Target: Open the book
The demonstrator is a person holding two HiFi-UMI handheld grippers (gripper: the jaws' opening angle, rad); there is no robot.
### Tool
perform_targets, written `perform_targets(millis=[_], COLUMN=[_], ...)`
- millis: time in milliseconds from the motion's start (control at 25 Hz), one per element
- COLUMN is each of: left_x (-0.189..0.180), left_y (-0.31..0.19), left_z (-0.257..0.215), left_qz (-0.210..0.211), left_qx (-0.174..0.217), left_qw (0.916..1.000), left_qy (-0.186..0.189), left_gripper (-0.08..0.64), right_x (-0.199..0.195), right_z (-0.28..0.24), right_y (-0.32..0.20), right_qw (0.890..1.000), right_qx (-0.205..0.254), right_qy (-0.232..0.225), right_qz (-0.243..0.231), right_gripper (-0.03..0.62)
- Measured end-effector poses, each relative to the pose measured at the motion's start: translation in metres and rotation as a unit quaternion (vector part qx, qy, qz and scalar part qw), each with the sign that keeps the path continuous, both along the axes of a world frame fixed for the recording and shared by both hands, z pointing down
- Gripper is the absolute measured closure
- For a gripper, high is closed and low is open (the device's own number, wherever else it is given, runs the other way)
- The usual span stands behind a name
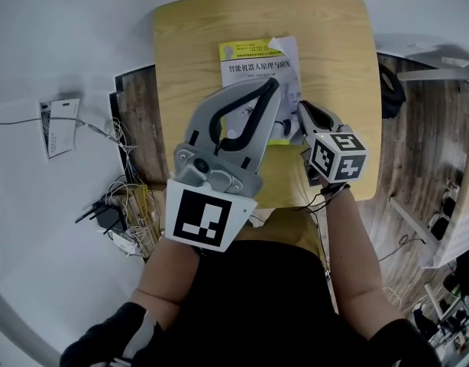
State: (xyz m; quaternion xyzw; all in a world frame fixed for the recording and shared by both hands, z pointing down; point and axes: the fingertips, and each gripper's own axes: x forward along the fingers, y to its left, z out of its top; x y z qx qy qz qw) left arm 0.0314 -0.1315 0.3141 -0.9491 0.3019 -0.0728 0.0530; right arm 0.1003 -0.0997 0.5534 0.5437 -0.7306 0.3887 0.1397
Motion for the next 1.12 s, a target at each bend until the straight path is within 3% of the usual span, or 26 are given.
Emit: perform_targets(millis=[480,760,920,1120], left_x=[-0.003,-0.007,-0.009,-0.009], left_y=[0.000,0.000,-0.002,-0.004], left_z=[-0.001,-0.002,-0.001,0.001], left_qz=[-0.010,-0.012,-0.013,-0.012], left_qx=[-0.002,-0.002,-0.003,-0.004], left_qw=[0.9999,0.9999,0.9999,0.9999], left_qy=[0.008,0.009,0.010,0.008], left_gripper=[0.552,0.552,0.552,0.552], right_x=[-0.012,-0.008,-0.007,-0.001], right_z=[-0.021,-0.005,0.017,0.027], right_y=[0.000,0.000,0.001,-0.001], right_qw=[0.999,1.000,0.999,0.998], right_qx=[0.032,-0.003,-0.036,-0.061], right_qy=[-0.025,-0.002,0.033,0.025], right_qz=[-0.011,0.001,-0.006,0.009], right_gripper=[0.551,0.549,0.494,0.486])
